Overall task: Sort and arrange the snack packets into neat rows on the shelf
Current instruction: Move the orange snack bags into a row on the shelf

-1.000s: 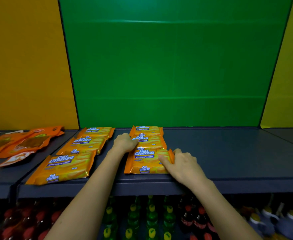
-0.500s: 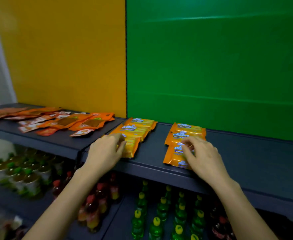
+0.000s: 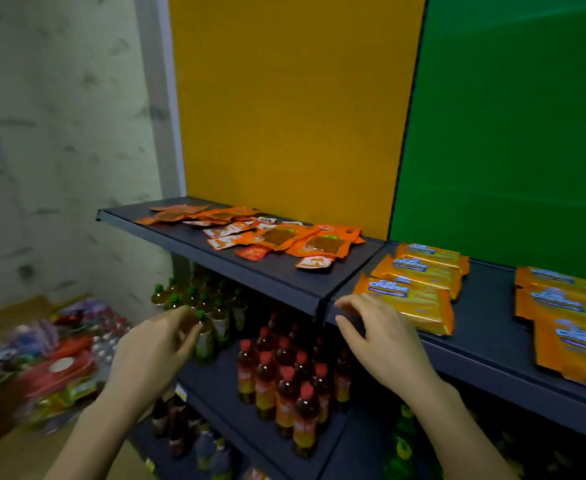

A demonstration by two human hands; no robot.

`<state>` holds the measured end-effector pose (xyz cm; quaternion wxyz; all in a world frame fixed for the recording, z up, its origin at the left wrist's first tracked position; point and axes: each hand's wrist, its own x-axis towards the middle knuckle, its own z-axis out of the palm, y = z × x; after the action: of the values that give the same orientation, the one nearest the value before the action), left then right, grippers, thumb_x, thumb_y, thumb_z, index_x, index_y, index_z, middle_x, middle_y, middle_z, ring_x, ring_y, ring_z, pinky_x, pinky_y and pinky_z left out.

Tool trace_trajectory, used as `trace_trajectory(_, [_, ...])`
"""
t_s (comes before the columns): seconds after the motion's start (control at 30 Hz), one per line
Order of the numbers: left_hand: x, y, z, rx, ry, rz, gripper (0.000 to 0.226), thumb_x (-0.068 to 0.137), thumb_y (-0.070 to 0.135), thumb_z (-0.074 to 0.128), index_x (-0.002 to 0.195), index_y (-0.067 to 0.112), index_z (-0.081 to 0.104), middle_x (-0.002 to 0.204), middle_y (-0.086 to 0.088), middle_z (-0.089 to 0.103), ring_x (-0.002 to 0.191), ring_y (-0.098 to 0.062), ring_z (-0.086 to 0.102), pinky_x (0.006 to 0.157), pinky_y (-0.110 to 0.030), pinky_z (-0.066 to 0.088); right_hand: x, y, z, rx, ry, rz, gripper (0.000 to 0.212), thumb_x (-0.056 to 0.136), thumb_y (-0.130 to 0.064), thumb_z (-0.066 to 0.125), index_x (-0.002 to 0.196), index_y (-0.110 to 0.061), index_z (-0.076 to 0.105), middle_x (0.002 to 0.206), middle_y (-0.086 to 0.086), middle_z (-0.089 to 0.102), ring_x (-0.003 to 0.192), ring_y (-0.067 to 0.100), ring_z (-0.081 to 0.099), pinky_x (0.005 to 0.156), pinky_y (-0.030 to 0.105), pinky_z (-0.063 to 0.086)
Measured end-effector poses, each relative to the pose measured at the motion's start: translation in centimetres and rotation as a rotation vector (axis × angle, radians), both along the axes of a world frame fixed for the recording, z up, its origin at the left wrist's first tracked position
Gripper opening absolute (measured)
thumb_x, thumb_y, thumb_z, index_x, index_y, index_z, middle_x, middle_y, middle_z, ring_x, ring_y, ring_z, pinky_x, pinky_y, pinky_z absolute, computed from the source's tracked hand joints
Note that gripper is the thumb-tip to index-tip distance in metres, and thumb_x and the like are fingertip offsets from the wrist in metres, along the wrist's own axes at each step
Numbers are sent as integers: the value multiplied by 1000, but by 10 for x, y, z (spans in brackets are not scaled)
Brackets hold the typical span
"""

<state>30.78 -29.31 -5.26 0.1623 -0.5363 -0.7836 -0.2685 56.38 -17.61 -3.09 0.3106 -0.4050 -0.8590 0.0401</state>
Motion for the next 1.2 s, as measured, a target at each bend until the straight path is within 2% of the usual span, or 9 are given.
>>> trace_trajectory(0.13, [-70,-6,-9,-9,46,0,24,86,39,56,91,18,68,80,-3,73,70,-24,68,54,-31,51,-65,3,-10,-28,22,12,25,93,-35,47,115,-28,57,114,-15,58,111,6,54,88,23,42])
trace_trajectory(0.27, [-139,-2,-9,-16,33,-7,23,89,41,52,101,26,64,91,4,70,80,-15,66,61,-28,48,-127,12,-12,-57,37,-6,26,93,-37,46,117,-30,55,115,-16,57,112,5,53,91,25,46])
trace_trajectory(0.43, [-212,11,-5,5,87,-25,18,86,35,59,92,20,67,86,3,70,77,-17,66,53,-23,39,-196,29,-2,-70,58,-21,26,94,-36,47,117,-28,56,116,-15,58,112,7,53,89,25,43])
trace_trajectory(0.6, [-260,34,-3,11,77,-20,19,87,36,58,94,20,67,90,3,70,81,-17,66,57,-24,40,-251,51,3,-96,34,-26,25,92,-36,48,115,-30,56,115,-14,60,110,10,55,88,30,46])
trace_trajectory(0.67, [-281,46,-7,2,59,-16,22,88,38,55,97,21,66,91,4,69,80,-15,65,58,-24,43,-273,65,5,-98,25,-40,25,93,-36,48,115,-30,55,114,-13,60,109,10,55,83,29,46])
trace_trajectory(0.8, [-322,82,-6,16,34,-9,24,89,39,53,98,21,65,93,4,68,80,-15,64,61,-28,47,-318,100,10,-64,14,-30,26,93,-32,49,116,-24,57,112,-8,61,103,11,56,77,25,42])
trace_trajectory(0.97, [-366,143,9,64,15,-10,25,90,40,51,101,21,63,96,4,66,85,-16,62,68,-31,50,-370,158,28,-45,24,-82,26,92,-31,48,114,-23,59,113,-4,64,104,16,57,80,30,45])
trace_trajectory(1.1, [-399,199,27,76,11,-11,26,91,42,47,97,21,61,96,3,66,85,-16,61,62,-28,42,-403,206,46,-40,3,-160,28,92,-30,49,116,-19,60,115,1,64,108,21,56,84,33,45])
trace_trajectory(1.2, [-415,239,36,75,-36,9,31,91,44,47,98,19,62,99,0,67,93,-18,61,64,-27,39,-423,235,54,-94,-49,-242,32,92,-31,49,118,-14,59,116,7,63,107,28,58,84,36,47])
